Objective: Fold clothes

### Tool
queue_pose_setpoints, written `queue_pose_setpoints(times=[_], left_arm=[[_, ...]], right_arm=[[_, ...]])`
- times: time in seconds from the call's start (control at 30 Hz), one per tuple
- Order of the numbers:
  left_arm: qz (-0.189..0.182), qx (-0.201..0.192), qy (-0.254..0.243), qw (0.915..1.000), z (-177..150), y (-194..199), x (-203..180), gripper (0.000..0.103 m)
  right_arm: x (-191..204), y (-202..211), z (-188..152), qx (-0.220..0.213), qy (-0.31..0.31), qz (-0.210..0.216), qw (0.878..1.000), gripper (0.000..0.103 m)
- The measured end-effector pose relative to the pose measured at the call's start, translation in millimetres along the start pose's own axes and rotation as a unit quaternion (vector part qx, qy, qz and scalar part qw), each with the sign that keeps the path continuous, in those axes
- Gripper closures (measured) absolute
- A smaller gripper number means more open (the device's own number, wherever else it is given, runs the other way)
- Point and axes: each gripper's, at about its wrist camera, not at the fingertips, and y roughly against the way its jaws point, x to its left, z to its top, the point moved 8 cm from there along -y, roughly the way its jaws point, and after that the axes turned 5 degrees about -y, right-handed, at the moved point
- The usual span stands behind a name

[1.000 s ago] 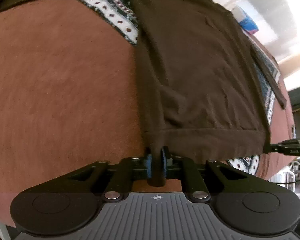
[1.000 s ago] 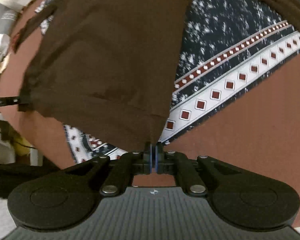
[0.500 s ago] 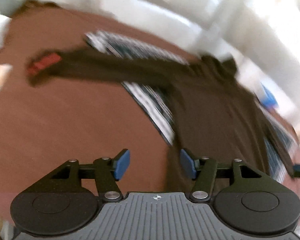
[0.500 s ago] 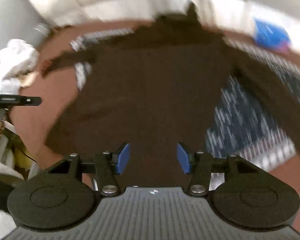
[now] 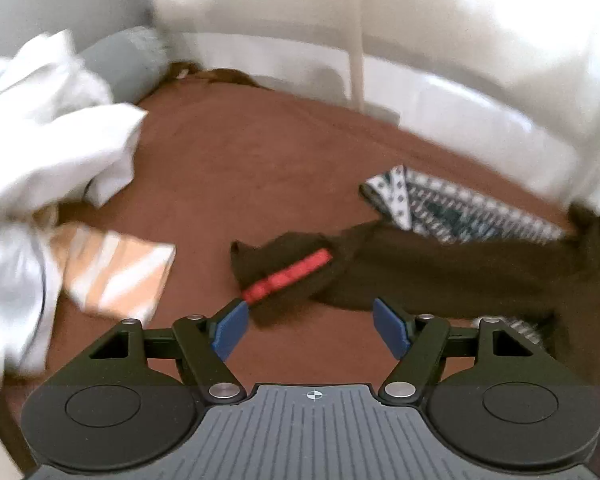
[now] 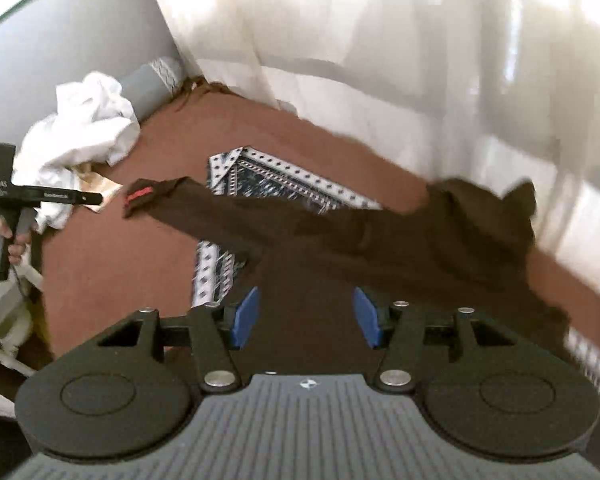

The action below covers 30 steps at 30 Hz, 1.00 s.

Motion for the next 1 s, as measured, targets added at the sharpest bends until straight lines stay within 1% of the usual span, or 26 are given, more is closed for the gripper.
queue_pose_setpoints(times=[0.1, 0.17, 0.27, 0.37, 0.43, 0.57, 0.7, 0.87, 0.9, 0.93, 0.97, 1.0], left_arm=[[-0.019, 0.006, -0.054, 0.9984, 7.2, -28.0, 8.6, 0.022], [-0.036, 0.005, -0.073, 0.9967, 11.0, -41.3, 11.4, 0.022], [-0.057, 0.013, -0.086, 0.9946, 18.6, -58.8, 13.7, 0.022], [-0.079, 0.019, -0.096, 0.9921, 23.8, -69.1, 11.5, 0.022], [-0.084, 0.021, -0.102, 0.991, 27.1, -75.8, 11.4, 0.022], [-0.099, 0.034, -0.093, 0.9902, 31.0, -86.9, 13.1, 0.022], [-0.109, 0.049, -0.1, 0.9879, 32.7, -96.2, 11.1, 0.022], [-0.117, 0.067, -0.107, 0.985, 33.2, -106.8, 7.5, 0.024], [-0.118, 0.072, -0.111, 0.9841, 32.5, -109.1, 6.1, 0.027], [-0.12, 0.077, -0.115, 0.9832, 31.7, -111.4, 4.7, 0.034], [-0.121, 0.081, -0.118, 0.9822, 31.0, -113.7, 3.3, 0.045], [-0.118, 0.085, -0.127, 0.9812, 29.8, -115.3, 1.7, 0.07]], right_arm=[[-1.6, -35.8, 28.6, 0.02, 0.011, -0.016, 1.0, 0.045], [-1.9, -62.8, 43.4, 0.041, 0.03, -0.023, 0.998, 0.045], [-7.2, -103.2, 61.8, 0.077, 0.064, -0.044, 0.994, 0.045], [-16.0, -139.6, 78.7, 0.103, 0.077, -0.058, 0.99, 0.045], [-20.3, -160.9, 86.8, 0.118, 0.087, -0.062, 0.987, 0.045], [-26.4, -201.0, 91.5, 0.162, 0.121, -0.066, 0.977, 0.046], [-31.0, -228.3, 85.2, 0.201, 0.144, -0.058, 0.967, 0.047], [-38.1, -252.3, 80.6, 0.229, 0.145, -0.039, 0.962, 0.047], [-39.1, -255.0, 79.1, 0.233, 0.146, -0.036, 0.961, 0.047], [-39.7, -257.3, 77.5, 0.236, 0.145, -0.032, 0.96, 0.047], [-39.1, -258.2, 75.9, 0.24, 0.142, -0.023, 0.96, 0.052], [-37.7, -257.9, 74.5, 0.246, 0.138, -0.012, 0.959, 0.057]])
